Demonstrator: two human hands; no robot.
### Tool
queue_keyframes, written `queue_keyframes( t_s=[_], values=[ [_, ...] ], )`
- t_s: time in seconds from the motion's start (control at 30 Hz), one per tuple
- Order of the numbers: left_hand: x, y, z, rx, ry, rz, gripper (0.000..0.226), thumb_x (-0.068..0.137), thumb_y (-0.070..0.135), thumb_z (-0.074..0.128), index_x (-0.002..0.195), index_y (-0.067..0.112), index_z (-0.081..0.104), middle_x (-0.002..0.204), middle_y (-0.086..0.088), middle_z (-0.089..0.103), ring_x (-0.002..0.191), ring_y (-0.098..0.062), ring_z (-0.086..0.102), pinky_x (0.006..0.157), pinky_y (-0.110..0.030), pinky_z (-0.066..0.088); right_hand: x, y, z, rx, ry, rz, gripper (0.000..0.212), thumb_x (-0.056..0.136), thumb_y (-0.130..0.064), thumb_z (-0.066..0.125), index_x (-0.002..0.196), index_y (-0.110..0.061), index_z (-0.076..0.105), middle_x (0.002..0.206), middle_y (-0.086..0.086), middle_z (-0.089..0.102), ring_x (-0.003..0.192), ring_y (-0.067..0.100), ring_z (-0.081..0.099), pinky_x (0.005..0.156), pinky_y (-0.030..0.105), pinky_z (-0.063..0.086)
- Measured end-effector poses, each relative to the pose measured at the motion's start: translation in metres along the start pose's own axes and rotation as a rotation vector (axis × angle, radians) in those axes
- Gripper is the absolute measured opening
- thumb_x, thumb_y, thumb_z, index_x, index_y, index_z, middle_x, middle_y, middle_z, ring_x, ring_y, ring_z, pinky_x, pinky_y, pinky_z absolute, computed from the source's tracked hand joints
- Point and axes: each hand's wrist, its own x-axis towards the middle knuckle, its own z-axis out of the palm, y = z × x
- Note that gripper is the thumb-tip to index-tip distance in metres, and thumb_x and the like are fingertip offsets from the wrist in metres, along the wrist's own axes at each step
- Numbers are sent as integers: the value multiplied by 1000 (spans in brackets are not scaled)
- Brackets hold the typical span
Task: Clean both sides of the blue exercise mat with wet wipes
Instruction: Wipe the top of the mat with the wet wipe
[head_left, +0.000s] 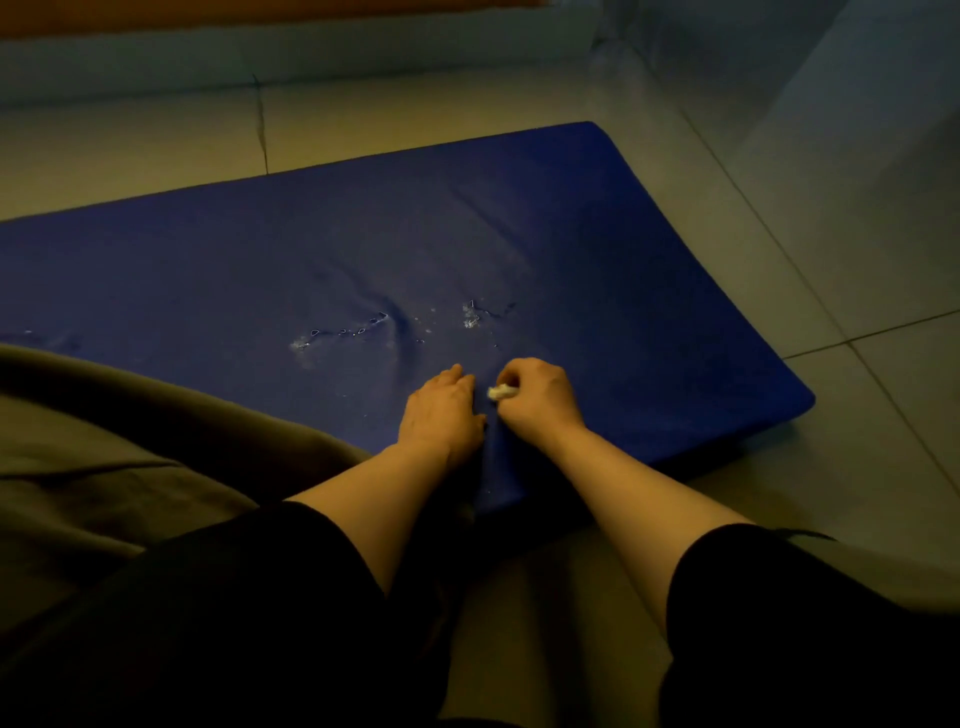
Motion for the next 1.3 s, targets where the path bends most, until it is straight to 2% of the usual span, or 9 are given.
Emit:
queue_keyframes(
  t_s=[0.13,0.3,0.43,0.53,0.67,0.8,1.0,1.2,1.3],
  values=[
    [3,9,-4,-64,-77,-101,37,93,16,51,126,0,49,141,-17,42,138,-32,29,111,-40,30,-2,-7,-1,-62,-61,-54,14,78,-10,65,87,-1,69,92,18,67,88,31,61,72,37,48],
    [10,22,-11,-40,-147,-176,46,95,16,46,139,2,41,149,-17,34,141,-33,25,115,-46,26,19,27,-26,-97,74,249,15,83,-18,68,85,-3,68,92,17,68,87,32,62,70,34,49],
    [16,38,-7,31,-137,-241,46,99,19,41,143,8,39,151,-18,33,141,-33,27,116,-42,26,23,-3,-6,-43,-89,14,13,82,-10,62,90,-4,70,94,16,68,89,28,62,72,32,47],
    [22,48,-9,50,-88,-294,35,97,15,45,131,11,51,138,-14,49,129,-31,45,105,-37,40,34,7,-5,-14,-85,-2,12,83,-9,60,88,-3,70,92,16,68,87,27,62,69,30,44],
    [29,45,-19,76,-42,-340,21,92,9,50,111,10,59,120,-10,60,111,-31,58,78,-34,45,65,52,-30,-17,51,178,11,85,-16,65,83,-5,65,93,14,66,86,30,61,65,28,44],
    [31,42,-24,29,-30,-368,22,92,16,54,114,12,59,123,-9,57,110,-31,58,81,-38,49,67,39,-22,-24,61,119,15,84,-13,64,89,1,66,97,19,66,90,35,61,72,35,48],
    [28,27,-47,120,-113,-247,26,91,21,56,113,7,57,124,-13,52,110,-32,56,77,-33,40,50,1,6,-53,-131,-186,16,83,-13,60,95,-5,67,105,16,62,97,33,58,77,34,45],
    [41,14,-61,137,-267,-176,35,92,19,58,124,6,59,126,-13,59,108,-29,57,87,-35,45,75,46,-32,-92,84,110,13,88,-10,57,91,1,64,103,18,62,91,35,58,69,33,43],
    [47,6,-56,147,-299,-150,32,94,23,56,122,9,59,125,-10,59,112,-30,57,89,-36,46,64,25,-11,-41,79,84,10,86,-10,60,87,-1,65,99,18,64,89,34,59,69,35,45]
  ],
)
